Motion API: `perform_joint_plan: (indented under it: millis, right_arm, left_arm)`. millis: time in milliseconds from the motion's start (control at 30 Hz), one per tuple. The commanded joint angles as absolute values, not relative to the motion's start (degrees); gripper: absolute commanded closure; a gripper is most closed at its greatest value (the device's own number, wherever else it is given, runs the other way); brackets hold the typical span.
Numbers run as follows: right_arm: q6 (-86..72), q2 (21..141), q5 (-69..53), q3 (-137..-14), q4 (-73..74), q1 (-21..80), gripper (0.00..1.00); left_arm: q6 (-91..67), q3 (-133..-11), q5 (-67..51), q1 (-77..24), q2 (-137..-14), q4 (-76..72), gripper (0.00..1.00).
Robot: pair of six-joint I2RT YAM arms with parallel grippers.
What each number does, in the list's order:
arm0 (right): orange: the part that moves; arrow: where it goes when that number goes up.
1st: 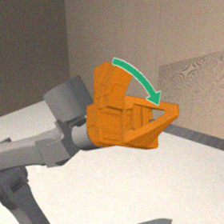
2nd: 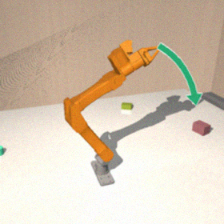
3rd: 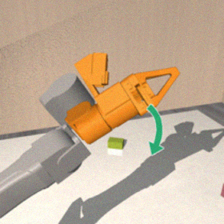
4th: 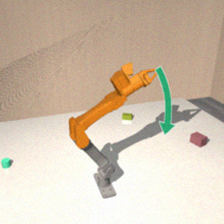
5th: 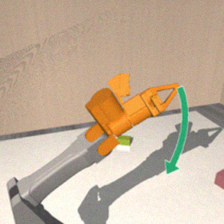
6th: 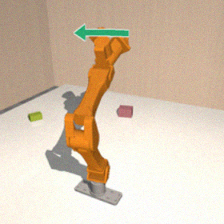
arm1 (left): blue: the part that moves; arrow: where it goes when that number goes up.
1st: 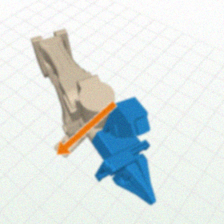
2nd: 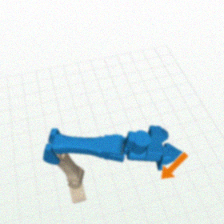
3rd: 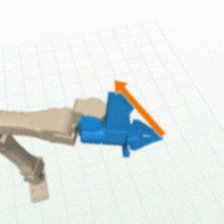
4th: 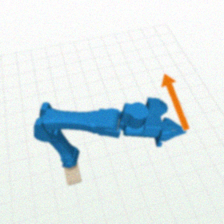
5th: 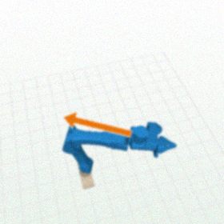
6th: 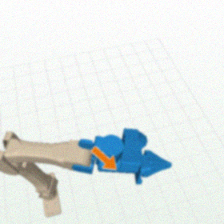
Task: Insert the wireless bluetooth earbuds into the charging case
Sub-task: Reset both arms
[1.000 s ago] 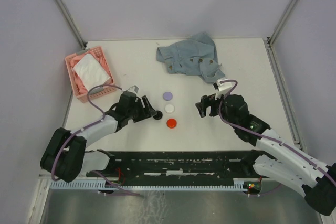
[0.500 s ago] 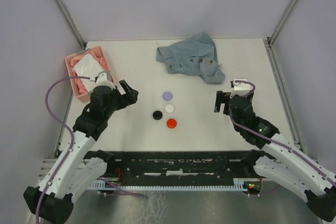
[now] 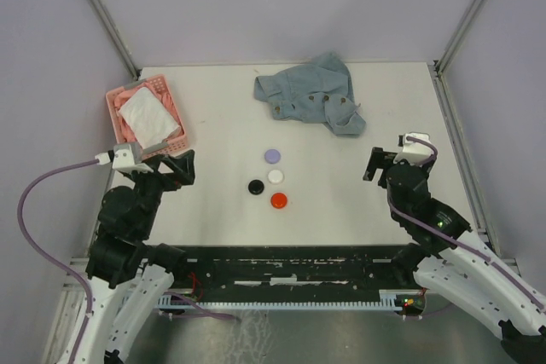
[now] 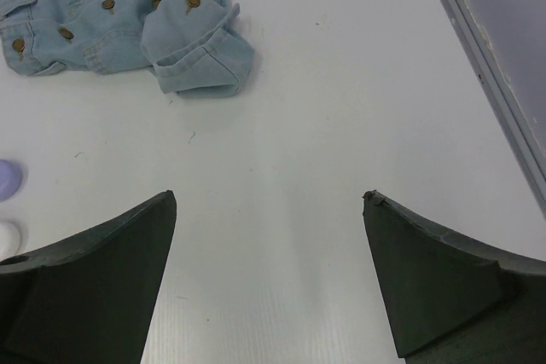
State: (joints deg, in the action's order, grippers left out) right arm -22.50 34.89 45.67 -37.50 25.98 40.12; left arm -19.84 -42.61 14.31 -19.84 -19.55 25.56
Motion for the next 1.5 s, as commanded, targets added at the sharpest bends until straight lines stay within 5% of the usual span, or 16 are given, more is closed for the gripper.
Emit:
perform_joint_plan:
  millis: [0, 1467]
  right_arm:
    - [-22.16, 34.52, 49.4, -39.89, 25.93, 40.18, 0.01]
    - [-14.7, 30.92, 35.86, -38.63, 18.81, 40.19, 0.01]
  left_arm:
    - [-14.18, -39.84, 15.95, -19.6, -16.57, 20.01, 0.01]
    - [-12.74, -37.62, 9.36, -19.41, -11.2, 17.31, 0.01]
